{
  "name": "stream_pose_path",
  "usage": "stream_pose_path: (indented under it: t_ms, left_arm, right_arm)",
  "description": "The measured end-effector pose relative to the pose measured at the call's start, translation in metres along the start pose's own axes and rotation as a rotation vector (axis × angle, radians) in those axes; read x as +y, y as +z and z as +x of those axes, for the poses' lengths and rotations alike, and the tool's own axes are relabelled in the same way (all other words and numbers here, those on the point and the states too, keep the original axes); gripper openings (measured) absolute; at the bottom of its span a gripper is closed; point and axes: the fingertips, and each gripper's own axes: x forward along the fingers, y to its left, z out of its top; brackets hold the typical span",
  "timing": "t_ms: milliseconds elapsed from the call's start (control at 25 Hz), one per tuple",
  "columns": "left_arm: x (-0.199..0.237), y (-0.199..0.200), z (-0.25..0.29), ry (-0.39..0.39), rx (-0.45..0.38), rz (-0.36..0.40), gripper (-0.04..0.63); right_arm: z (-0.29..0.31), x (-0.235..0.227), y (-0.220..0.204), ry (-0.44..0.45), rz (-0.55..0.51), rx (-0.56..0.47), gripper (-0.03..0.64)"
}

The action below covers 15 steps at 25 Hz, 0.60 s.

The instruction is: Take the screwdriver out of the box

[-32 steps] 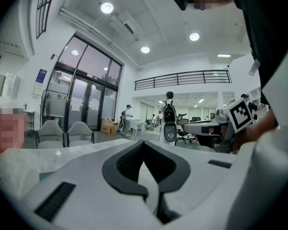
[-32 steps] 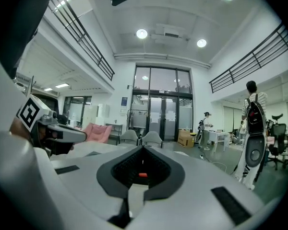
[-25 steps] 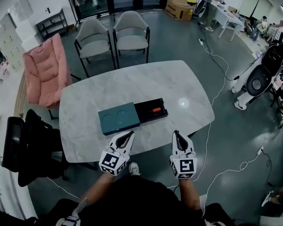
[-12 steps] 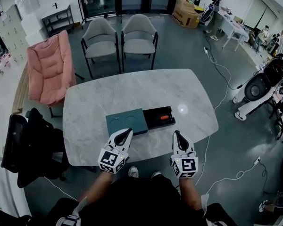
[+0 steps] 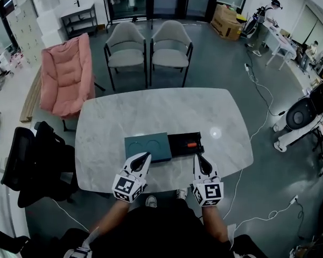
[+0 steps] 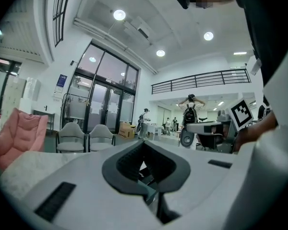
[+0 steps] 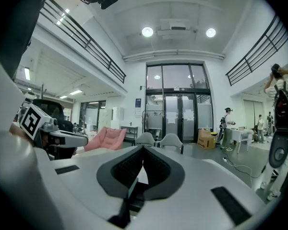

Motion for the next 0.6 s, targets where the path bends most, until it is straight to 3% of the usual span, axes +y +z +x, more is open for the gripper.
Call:
stream_pose_path:
  t_ms: [400,600]
  left_arm:
    - [-0.006,0.006,0.053,0.091,0.009,0.006,0.006]
    - [-0.016,0.012,0.08,0.13,0.01,0.017,0.006]
  right_arm:
    - [0.035,-0.053,-0.005,0.113,-0.019,-0.009,0.023]
    - [0.048,-0.075,-0.004,0.253,-0.023,-0.018,0.023]
